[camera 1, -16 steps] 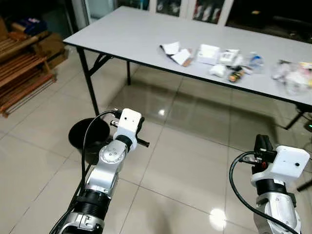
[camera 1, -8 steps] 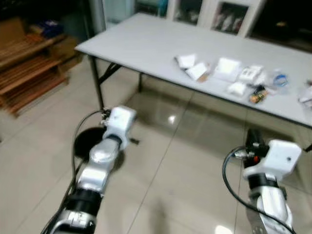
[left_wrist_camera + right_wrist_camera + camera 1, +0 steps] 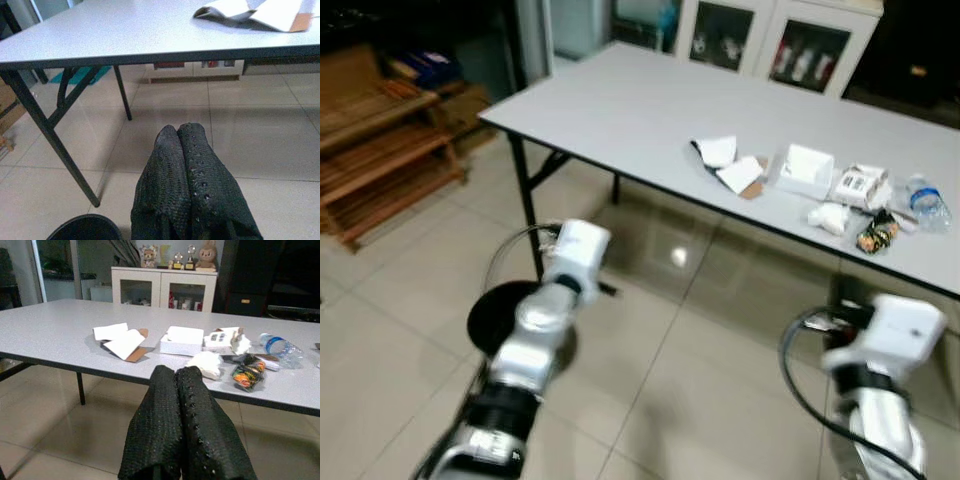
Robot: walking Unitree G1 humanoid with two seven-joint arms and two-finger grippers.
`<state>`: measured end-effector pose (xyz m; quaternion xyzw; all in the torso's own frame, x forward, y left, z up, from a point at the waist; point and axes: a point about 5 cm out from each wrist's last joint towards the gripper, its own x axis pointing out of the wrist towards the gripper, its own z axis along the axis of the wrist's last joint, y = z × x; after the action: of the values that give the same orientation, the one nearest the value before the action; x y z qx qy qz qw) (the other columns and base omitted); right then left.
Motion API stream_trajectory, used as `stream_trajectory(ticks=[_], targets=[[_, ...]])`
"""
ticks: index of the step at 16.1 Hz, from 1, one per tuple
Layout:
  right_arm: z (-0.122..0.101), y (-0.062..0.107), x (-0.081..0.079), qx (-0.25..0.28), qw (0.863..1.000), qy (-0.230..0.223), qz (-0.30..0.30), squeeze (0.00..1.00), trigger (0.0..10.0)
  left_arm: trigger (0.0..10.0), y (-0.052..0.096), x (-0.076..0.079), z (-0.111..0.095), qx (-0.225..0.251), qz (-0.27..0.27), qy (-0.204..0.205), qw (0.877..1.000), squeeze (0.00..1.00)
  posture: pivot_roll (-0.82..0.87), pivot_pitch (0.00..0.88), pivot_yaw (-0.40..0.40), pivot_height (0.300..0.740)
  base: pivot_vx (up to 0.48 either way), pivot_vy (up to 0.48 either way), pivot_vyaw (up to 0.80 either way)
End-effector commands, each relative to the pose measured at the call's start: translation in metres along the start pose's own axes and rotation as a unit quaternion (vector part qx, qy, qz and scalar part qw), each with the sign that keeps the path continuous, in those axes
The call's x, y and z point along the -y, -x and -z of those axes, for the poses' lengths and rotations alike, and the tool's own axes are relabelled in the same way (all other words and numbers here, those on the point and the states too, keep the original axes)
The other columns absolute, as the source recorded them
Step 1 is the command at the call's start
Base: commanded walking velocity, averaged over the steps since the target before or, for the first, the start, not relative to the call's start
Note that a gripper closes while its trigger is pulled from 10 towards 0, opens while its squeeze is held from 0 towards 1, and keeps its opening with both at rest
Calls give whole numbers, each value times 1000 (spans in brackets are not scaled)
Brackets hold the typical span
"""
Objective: Picking trash to rubbish bin
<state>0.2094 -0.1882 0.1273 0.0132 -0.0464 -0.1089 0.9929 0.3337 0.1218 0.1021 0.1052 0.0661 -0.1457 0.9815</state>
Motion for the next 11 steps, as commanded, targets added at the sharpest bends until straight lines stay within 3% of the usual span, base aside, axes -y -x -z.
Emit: stream_trajectory(ticks=[1,7,11], targets=[[-2,0,8,5,1000,6,14,0,10000,10000,-7,14,-10,14,21,1,1000,0,128,56,-62,740,405,0,0],[-3,1,10,6,1000,10,15,0,10000,10000,-8,16,-9,14,22,1,1000,0,122,54,-61,740,381,0,0],[-1,2,10,2,1000,8,17,0,10000,10000,-8,18,-8,11,24,2,1000,0,116,55,-57,740,0,0,0]])
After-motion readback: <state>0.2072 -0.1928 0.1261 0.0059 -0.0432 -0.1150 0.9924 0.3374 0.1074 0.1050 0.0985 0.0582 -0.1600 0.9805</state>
